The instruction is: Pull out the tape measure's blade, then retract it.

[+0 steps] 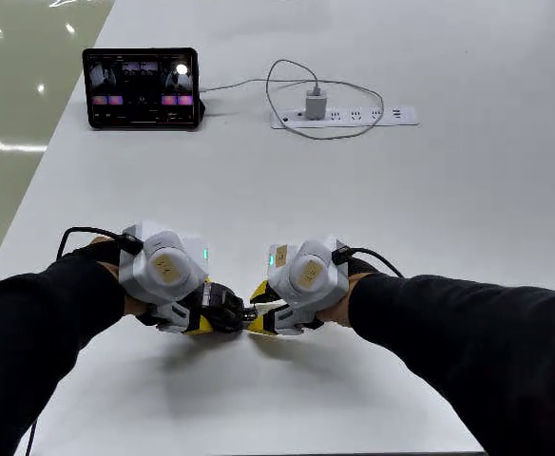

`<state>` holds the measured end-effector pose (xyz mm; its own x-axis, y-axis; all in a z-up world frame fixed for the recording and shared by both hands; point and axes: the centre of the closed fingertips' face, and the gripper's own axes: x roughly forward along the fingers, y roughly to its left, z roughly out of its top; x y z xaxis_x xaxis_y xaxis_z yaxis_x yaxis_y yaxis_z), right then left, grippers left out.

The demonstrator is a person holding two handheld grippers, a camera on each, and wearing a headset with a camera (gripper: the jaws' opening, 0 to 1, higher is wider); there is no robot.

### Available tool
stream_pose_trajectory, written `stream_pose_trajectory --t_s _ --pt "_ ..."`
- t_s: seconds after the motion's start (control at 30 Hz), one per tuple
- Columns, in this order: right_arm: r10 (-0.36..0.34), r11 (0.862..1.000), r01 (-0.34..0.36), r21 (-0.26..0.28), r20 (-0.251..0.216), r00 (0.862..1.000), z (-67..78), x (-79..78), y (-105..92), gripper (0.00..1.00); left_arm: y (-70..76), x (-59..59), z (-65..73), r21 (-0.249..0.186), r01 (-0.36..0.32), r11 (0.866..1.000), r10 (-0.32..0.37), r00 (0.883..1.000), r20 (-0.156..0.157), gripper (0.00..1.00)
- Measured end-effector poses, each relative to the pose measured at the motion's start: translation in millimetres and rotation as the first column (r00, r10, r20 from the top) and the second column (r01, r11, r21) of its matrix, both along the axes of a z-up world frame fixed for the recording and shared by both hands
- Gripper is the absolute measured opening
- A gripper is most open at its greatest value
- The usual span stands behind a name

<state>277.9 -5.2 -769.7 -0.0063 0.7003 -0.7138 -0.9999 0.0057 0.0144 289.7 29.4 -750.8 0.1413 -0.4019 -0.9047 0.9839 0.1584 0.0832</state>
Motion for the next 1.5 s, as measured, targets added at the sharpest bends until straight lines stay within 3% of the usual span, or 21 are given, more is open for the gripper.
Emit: stream_pose_trajectory --t_s 0.27,0.3,0.4,0.47,0.73,1.5 --pt "0.011 1.000 -0.011 -0.011 0.026 1.000 -7.9 -0.3 5.4 0.13 -0.2 0.7 0.3 -0.002 -0.001 1.000 0.001 1.000 0.003 0.31" --pt "0.031 0.999 -0.030 -0.017 0.050 0.998 -8.5 0.2 5.1 0.13 -0.2 0.7 0.3 -0.002 -0.001 1.000 0.001 1.000 0.003 0.31" --pt "0.023 1.000 -0.023 -0.001 0.028 0.999 -7.6 0.7 2.7 0.12 -0.1 0.8 0.3 -0.001 0.001 1.000 -0.001 1.000 0.004 0.31" --pt "-0.013 1.000 0.013 -0.002 -0.012 1.000 -7.9 2.0 2.4 0.11 0.0 0.7 0.6 -0.003 0.002 1.000 -0.002 1.000 0.006 0.31" --pt "0.020 1.000 -0.020 -0.023 -0.001 1.000 -9.6 0.1 1.6 0.10 1.3 0.4 0.6 0.002 0.006 1.000 -0.006 1.000 0.002 0.31" --pt "0.013 0.999 -0.012 -0.048 0.010 1.000 -8.6 0.6 -9.7 0.10 1.3 0.0 0.5 -0.008 0.001 1.000 -0.001 1.000 -0.004 0.31"
